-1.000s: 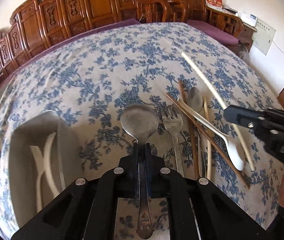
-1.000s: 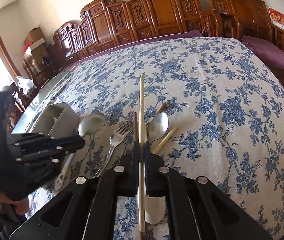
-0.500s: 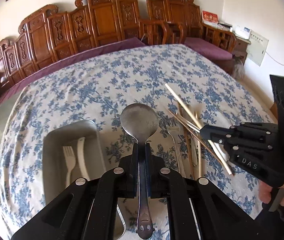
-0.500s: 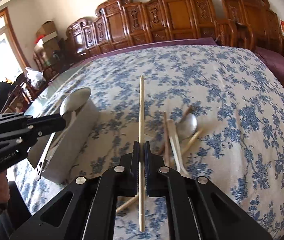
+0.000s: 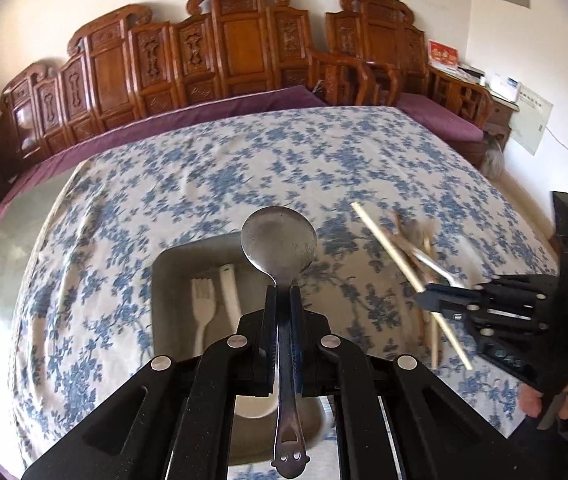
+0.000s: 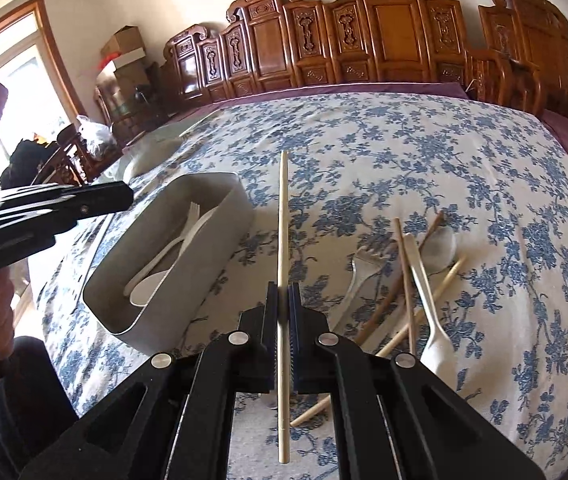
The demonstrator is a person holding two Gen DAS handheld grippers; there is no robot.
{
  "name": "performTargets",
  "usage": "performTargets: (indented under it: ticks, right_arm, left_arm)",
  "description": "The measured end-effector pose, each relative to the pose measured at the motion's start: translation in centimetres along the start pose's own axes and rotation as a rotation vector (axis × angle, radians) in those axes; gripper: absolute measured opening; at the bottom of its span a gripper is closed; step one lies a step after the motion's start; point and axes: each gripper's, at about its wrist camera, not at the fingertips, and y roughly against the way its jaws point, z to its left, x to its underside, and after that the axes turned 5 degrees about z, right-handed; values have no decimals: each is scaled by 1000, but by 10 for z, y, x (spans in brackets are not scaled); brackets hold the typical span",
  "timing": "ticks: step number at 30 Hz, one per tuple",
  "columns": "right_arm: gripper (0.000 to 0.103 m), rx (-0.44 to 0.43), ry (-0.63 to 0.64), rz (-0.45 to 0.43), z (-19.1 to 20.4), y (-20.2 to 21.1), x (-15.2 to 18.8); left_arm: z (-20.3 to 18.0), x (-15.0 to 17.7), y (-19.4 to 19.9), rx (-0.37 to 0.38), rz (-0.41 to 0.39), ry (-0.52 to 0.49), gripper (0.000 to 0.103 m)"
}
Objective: Organize utensils
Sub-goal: 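Carry the metal spoon into the grey tray and open the left gripper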
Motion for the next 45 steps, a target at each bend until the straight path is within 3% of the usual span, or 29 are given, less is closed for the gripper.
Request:
performTargets:
  ticks: [14, 24, 45]
  right_arm:
    - [6, -12, 17, 6, 8, -8, -4]
    - [6, -27, 31, 0, 14, -9, -6]
    - [6, -35, 36, 24, 32, -17, -3]
  left_arm:
    - [46, 14, -62, -73, 113, 54, 5]
    - [51, 23, -84, -60, 160, 66, 5]
    - [68, 28, -15, -4, 15, 108, 6]
